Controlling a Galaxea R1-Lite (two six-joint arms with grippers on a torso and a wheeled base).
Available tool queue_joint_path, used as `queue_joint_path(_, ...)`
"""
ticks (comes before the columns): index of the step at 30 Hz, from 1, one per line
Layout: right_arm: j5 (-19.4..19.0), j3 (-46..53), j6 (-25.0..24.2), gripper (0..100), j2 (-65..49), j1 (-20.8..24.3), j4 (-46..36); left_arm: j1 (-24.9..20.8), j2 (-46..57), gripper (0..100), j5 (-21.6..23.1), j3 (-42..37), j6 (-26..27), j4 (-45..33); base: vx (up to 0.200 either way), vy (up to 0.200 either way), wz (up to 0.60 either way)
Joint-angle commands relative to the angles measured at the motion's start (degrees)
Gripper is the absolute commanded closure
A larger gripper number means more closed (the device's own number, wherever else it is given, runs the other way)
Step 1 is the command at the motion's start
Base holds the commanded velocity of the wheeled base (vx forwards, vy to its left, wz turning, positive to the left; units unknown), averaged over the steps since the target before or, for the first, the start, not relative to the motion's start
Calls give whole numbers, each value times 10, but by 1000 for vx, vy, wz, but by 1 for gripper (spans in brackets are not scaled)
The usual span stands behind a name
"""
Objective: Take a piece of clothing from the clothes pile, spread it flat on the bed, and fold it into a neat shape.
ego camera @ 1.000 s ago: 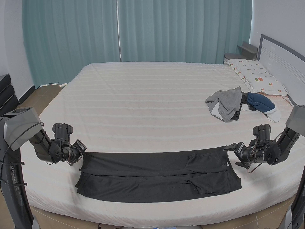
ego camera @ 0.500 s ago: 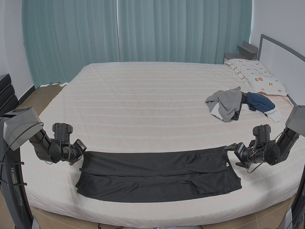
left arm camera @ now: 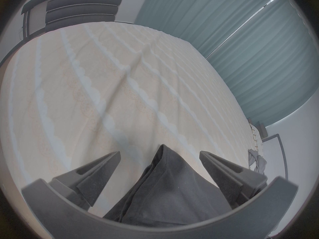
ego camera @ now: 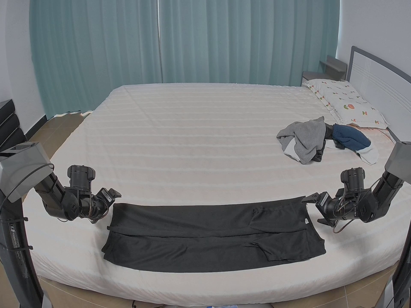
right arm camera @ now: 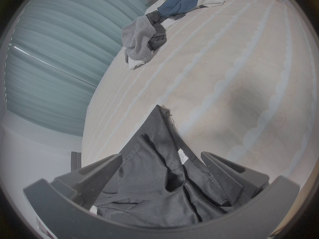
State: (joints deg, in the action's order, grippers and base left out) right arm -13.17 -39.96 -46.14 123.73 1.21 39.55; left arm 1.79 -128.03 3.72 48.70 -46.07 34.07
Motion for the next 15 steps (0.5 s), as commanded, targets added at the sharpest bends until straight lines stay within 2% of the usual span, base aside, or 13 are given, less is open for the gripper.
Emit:
queue_joint_path(1,0,1,0,0,-2,0,0,1,27,0,1,-19,2,0,-200,0,0)
queue_joint_path(4,0,1,0,0,-2,0,0,-1,36,0,16,-33,9,0,-200,0,0)
queue_joint_path(6,0,1,0,0,-2,0,0,-1,37,0,34,-41,19,1,0,0,0)
queue_joint_path(7,-1,2,0,0,-2,0,0,1,37,0,58,-48,37,2,0,0,0)
queue_joint_path(9,-1,3,0,0,-2,1,0,10,37,0,85,-54,66,2,0,0,0)
queue_joint_path(10,-1,3,0,0,-2,1,0,10,37,0,85,-54,66,2,0,0,0)
queue_joint_path(11,-3,3,0,0,-2,3,0,21,37,0,107,-51,87,5,0,0,0)
queue_joint_path(13,-5,3,0,0,-2,3,0,23,37,0,116,-50,93,6,0,0,0)
queue_joint_path(15,-7,3,0,0,-3,3,0,29,30,0,135,-46,130,6,0,0,0)
